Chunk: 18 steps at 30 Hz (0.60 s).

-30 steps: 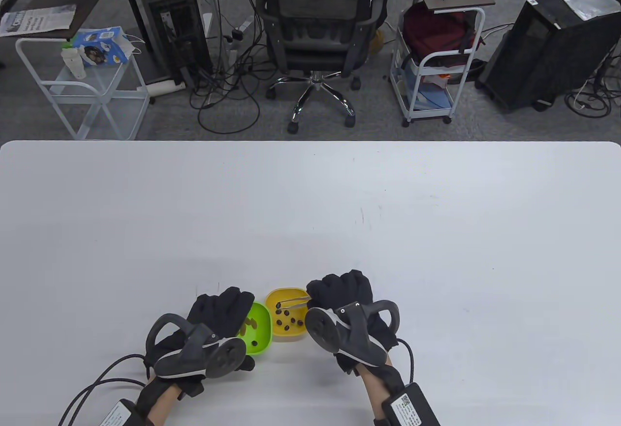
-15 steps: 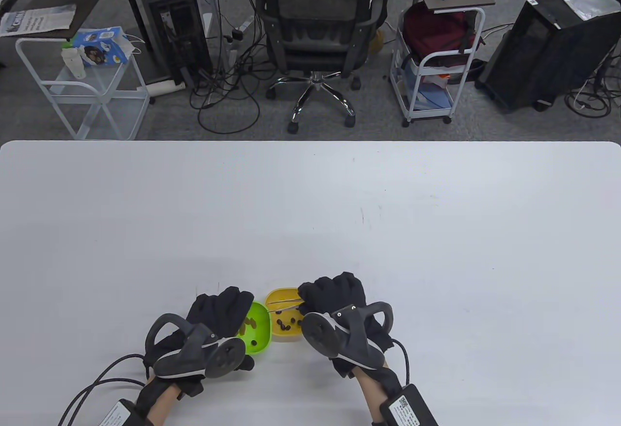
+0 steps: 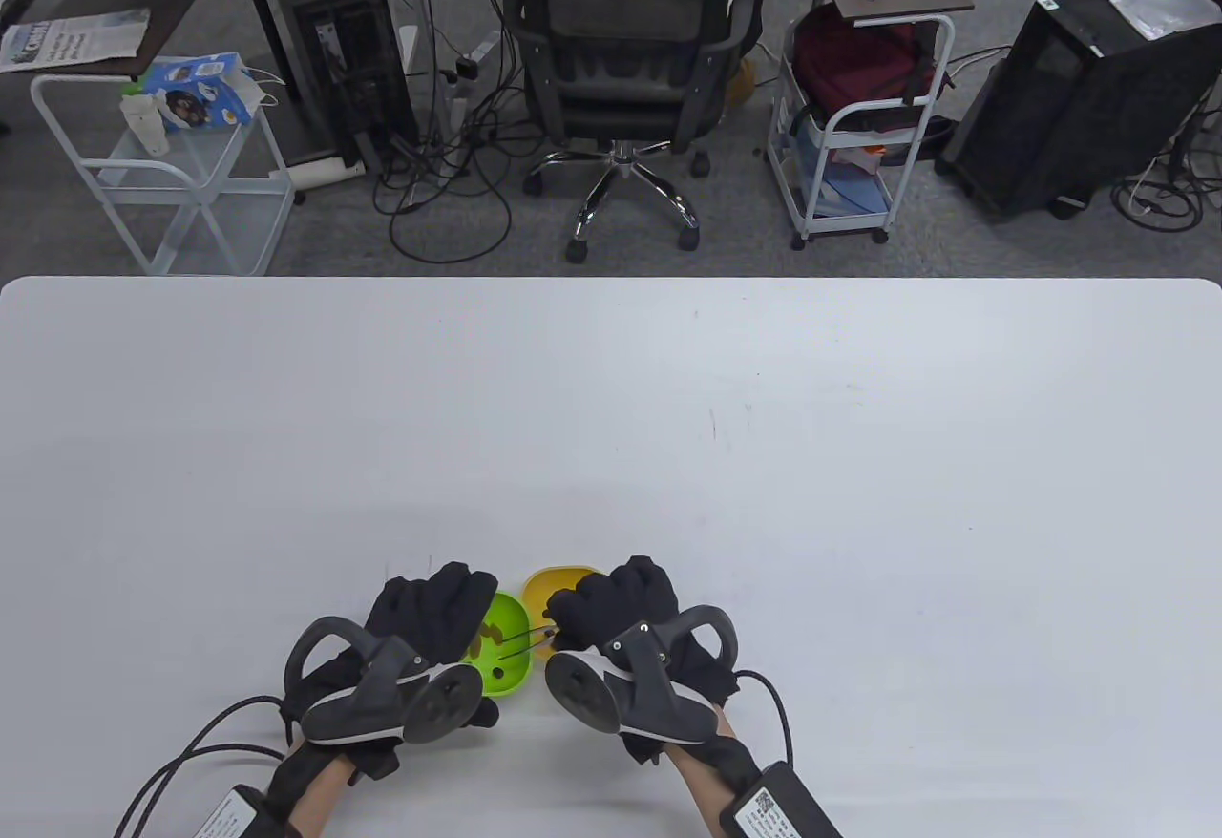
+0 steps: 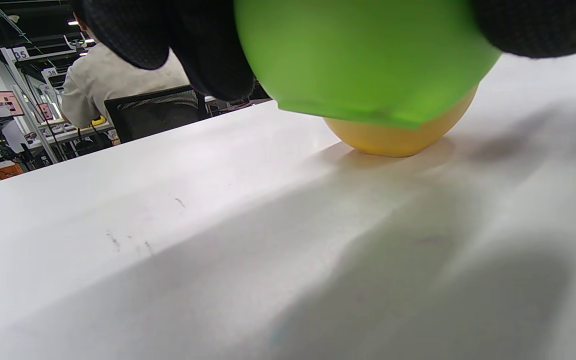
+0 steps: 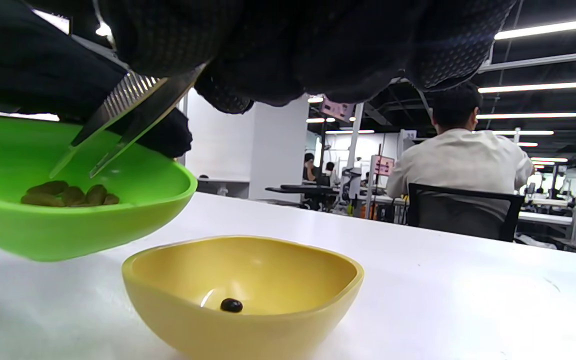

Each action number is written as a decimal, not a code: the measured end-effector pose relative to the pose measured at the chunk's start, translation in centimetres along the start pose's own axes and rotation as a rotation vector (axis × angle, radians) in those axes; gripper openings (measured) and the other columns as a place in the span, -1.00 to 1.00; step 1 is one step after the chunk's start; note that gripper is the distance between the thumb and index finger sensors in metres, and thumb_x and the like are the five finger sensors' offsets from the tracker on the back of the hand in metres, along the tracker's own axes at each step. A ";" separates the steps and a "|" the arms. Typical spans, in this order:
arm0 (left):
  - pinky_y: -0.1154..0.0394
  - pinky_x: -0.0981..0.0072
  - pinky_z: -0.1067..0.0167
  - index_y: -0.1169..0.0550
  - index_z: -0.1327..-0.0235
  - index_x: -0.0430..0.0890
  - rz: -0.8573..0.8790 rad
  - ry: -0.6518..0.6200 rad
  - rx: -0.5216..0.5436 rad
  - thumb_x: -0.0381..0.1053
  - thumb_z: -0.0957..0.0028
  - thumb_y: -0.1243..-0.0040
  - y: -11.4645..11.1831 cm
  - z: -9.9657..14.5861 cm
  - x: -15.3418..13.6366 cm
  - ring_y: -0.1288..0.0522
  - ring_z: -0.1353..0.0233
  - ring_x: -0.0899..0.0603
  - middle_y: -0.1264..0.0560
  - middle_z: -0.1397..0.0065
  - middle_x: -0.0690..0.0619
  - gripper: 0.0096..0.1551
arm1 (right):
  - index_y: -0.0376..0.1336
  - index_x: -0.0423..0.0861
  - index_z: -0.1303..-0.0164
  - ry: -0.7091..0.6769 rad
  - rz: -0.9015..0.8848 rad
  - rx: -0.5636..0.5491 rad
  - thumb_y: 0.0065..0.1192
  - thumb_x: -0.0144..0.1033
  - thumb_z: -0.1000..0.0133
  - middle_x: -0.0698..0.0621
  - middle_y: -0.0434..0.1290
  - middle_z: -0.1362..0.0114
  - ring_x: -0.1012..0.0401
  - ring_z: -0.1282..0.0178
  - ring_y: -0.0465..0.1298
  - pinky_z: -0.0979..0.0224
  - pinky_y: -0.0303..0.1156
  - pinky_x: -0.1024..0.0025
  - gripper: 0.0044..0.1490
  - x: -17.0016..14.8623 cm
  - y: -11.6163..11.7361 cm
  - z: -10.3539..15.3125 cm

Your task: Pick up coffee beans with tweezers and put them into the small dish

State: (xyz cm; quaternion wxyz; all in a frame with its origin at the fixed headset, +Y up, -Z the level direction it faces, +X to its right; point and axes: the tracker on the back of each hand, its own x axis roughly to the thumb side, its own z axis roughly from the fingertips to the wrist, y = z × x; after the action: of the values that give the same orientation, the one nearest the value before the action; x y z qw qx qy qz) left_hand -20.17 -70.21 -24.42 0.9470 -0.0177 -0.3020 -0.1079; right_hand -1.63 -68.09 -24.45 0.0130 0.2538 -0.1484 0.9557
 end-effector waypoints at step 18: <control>-0.42 -0.41 -0.47 -0.20 -0.74 -0.32 -0.008 0.002 0.013 0.54 0.28 -0.11 0.1 0.1 0.0 -0.55 -0.50 -0.37 -0.29 -0.73 -0.40 0.43 | 0.38 0.10 -0.12 -0.052 0.078 0.043 0.16 -0.07 0.08 0.18 0.54 -0.02 0.16 0.07 0.59 -0.54 0.37 -0.14 -0.46 1.3 0.9 -0.2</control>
State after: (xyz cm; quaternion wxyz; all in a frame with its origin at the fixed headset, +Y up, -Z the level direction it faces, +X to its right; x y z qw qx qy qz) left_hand -20.20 -70.16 -24.34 0.9470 -0.0102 -0.3018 -0.1098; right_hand -2.93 -68.98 -24.19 -0.0333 0.2728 -0.1380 0.9515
